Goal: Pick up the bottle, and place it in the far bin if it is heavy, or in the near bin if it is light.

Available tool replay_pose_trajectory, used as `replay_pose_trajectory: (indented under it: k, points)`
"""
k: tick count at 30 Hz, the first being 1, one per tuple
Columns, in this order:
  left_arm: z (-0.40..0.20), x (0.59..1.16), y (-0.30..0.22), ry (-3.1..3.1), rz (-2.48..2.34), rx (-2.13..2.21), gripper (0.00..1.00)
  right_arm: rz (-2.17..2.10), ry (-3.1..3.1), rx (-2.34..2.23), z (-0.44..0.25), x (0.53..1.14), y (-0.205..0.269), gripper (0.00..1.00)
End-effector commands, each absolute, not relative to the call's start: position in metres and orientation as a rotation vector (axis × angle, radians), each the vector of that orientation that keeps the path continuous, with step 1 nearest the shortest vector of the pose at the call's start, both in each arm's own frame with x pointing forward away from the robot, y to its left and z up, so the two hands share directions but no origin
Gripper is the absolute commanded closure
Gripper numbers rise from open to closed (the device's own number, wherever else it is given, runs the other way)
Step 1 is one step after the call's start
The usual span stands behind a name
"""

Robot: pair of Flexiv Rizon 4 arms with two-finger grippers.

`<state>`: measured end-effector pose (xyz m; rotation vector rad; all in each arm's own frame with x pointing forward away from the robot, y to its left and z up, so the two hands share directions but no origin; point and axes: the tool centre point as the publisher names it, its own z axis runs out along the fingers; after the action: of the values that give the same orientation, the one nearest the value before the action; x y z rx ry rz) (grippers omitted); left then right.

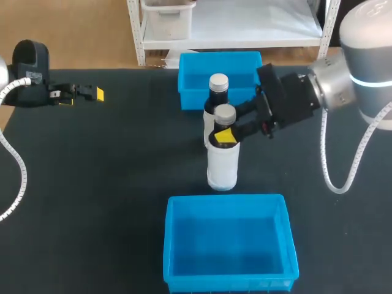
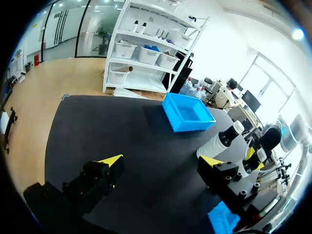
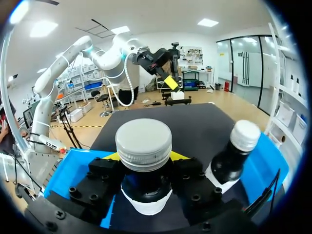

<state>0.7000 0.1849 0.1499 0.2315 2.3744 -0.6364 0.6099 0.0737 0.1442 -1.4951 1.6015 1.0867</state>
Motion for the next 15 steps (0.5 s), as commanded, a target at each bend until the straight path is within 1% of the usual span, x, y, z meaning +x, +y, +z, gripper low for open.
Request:
replay_pose_trajectory:
  k: [1,15]
  points:
    - [0.150,0.700,0.185,2.374,-0.636,0.231,0.00,1.066,1.611,-1.484,0.155,0.610,0.060,1.00]
    - [0.150,0.700,0.185,2.374,-0.636,0.231,0.00,0.943,1.699,-1.388,0.168,0.638,-0.012,1.00]
